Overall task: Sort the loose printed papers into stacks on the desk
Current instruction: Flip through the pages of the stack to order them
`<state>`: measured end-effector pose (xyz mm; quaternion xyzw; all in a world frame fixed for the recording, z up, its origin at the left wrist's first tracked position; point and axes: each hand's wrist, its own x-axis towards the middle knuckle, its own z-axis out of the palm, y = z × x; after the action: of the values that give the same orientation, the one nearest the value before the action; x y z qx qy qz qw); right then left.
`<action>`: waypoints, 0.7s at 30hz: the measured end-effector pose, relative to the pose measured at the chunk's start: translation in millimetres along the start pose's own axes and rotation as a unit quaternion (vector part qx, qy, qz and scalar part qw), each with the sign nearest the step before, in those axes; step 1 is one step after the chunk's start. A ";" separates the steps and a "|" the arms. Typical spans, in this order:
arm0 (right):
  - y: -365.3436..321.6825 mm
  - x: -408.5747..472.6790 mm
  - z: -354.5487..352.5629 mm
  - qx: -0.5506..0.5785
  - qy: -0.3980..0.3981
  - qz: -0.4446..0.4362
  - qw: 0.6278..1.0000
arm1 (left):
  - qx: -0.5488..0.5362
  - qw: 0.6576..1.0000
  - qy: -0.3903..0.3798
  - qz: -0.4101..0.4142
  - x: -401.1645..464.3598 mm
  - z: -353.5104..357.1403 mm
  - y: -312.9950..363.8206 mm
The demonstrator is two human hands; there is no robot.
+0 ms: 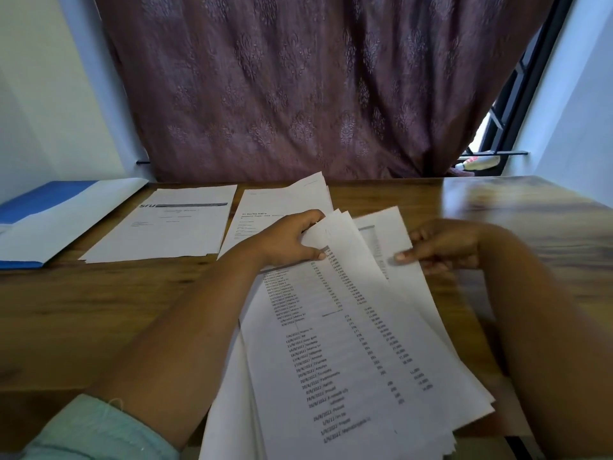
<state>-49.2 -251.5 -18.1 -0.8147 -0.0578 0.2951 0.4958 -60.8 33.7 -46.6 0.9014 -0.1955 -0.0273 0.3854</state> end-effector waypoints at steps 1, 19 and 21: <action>4.9 0.7 0.2 -0.035 -0.010 0.013 0.999 | 0.002 1.000 -0.002 -0.004 0.4 0.7 -0.7; -26.9 -25.3 -46.6 0.152 0.603 -0.193 0.759 | -0.044 0.999 -0.010 -0.018 -3.6 3.2 -5.6; -24.1 -18.8 -34.9 0.141 0.552 -0.175 0.803 | -0.027 1.000 -0.001 -0.010 -6.9 2.5 -2.0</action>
<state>-41.0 -273.8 21.8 -0.7372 0.1263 -0.2911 0.5965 -67.0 35.8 -50.4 0.8923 -0.1863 -0.0372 0.4095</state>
